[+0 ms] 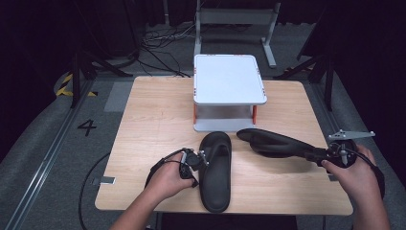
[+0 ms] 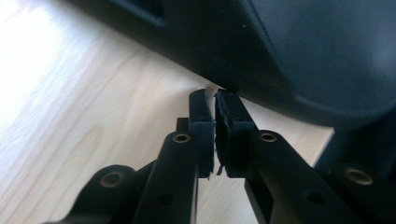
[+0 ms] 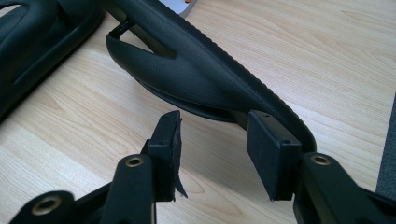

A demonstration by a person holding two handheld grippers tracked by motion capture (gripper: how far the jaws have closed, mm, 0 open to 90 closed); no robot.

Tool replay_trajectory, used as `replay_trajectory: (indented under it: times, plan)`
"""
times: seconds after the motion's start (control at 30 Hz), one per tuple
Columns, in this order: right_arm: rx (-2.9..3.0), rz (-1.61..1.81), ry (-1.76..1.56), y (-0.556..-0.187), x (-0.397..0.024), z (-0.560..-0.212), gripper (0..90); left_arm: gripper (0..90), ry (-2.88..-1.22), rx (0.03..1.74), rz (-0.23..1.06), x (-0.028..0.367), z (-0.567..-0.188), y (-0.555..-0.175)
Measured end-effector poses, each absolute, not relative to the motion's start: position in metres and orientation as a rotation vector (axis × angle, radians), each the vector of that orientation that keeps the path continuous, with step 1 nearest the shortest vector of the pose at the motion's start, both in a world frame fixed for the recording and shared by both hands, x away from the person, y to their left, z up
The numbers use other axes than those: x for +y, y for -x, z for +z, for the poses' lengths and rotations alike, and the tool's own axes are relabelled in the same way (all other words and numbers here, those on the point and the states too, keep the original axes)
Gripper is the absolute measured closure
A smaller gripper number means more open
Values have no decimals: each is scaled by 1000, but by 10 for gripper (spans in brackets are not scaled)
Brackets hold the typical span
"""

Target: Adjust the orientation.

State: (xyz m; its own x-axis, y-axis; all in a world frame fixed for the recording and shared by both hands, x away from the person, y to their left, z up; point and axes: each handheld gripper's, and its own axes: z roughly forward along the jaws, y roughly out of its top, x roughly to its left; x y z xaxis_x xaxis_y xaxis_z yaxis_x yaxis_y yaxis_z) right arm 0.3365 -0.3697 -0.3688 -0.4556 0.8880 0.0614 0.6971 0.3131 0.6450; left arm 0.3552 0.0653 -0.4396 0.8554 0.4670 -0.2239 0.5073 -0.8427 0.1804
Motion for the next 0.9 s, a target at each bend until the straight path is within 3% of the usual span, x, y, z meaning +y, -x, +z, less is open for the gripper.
replay_trajectory:
  times: [0.13, 0.33, 0.53, 0.9]
  plan:
    - [2281, 887, -1415, -337, -368, -368, 549, 805, -2768, 775, -247, 71, -436, -358]
    - [2285, 889, -1372, -342, -362, -366, 512, 761, -2703, 858, -140, 99, -417, -364]
    - [2302, 888, -1299, -347, -354, -363, 472, 597, -2645, 950, -1, 124, -401, -369]
    - [2370, 818, -1172, -371, -330, -356, 413, 459, -2544, 1100, 109, 169, -390, -375]
